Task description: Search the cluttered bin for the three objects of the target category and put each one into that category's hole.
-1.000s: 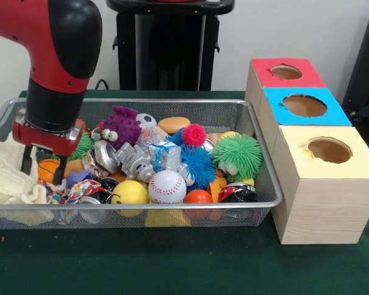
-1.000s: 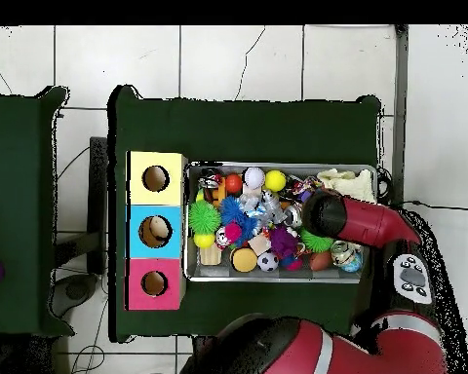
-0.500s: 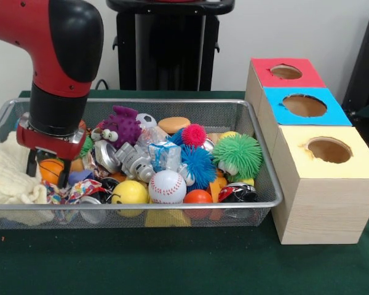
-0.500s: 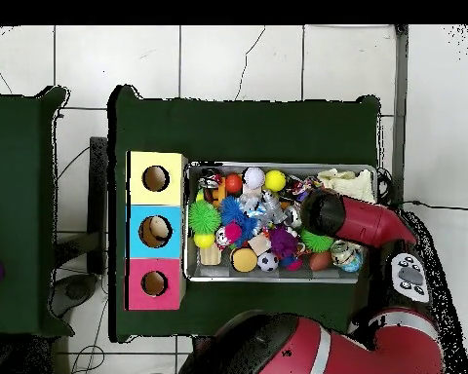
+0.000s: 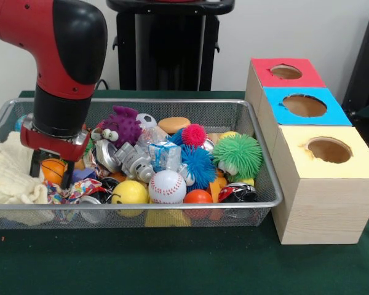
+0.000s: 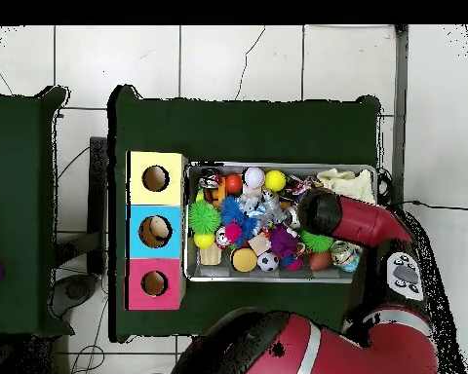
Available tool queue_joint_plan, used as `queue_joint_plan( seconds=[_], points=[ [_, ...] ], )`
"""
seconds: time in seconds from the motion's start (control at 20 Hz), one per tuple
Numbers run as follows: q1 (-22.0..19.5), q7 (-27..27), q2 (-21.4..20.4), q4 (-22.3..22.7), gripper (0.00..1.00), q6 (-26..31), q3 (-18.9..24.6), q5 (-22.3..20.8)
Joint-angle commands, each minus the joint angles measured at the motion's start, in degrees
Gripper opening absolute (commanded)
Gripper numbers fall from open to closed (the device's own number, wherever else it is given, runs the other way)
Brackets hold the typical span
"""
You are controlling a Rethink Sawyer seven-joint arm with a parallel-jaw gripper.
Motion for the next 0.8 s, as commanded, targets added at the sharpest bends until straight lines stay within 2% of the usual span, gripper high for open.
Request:
queue_joint_plan(
  seconds=[0.05,0.15,0.8],
  points=[
    [1.7,13.6,3.7,2.9,1.00,-1.3,2.0,3.0],
    [2.4,14.2,3.8,2.7,1.00,-1.2,1.2,3.4],
    [1.2,13.2,2.8,5.2,1.00,-5.0,2.5,3.9]
  ],
)
